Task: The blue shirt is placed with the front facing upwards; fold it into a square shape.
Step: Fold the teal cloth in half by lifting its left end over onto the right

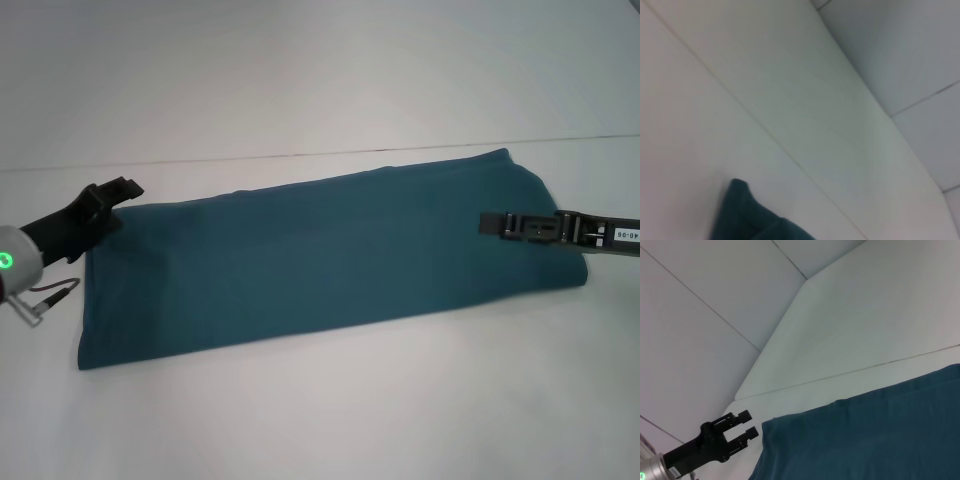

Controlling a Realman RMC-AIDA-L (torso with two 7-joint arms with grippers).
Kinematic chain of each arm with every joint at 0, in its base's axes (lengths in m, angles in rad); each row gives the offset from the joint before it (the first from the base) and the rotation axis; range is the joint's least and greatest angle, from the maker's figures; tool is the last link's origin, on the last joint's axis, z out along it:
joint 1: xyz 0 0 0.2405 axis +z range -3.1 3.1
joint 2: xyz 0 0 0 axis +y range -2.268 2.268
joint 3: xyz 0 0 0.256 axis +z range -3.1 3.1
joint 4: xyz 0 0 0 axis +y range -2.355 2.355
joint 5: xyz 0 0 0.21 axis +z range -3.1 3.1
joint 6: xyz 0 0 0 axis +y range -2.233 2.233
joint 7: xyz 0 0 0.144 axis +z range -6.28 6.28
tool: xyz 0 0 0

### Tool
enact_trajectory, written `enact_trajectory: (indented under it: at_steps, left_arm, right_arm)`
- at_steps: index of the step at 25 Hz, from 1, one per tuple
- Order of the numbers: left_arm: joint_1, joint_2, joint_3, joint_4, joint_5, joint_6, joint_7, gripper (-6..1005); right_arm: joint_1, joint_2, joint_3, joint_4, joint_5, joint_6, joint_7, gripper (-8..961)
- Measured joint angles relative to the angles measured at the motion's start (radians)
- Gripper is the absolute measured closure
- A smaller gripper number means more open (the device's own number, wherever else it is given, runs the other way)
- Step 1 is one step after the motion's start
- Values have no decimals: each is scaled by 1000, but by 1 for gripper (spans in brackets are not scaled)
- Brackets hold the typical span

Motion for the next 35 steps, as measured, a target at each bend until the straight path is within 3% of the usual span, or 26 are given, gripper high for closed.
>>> enact_trajectory:
  at_steps: [7,14,20,26,32,34,35]
  left_arm:
    - [-35,-19,2,-28,-19,-146,55,388]
    - [-70,-29,13,-47,-27,-194,118,389]
    - [-86,2,64,-111,-9,-227,120,389]
    - [-87,8,80,-121,22,-219,111,387]
    - [-74,12,72,-82,41,-116,103,389]
    - [-40,16,77,-13,48,3,68,388]
    - [-16,29,85,31,64,87,27,388]
  right_arm:
    - [-5,1,2,5,1,0,0,250]
    - [-8,1,2,15,2,0,-1,250]
    - [-9,0,2,26,1,-1,0,250]
    - [-9,0,3,26,0,-1,5,250]
    - [-10,-2,3,26,0,-2,6,249]
    - [-10,-6,3,24,0,-5,4,249]
    - [-10,-9,3,24,0,-6,3,249]
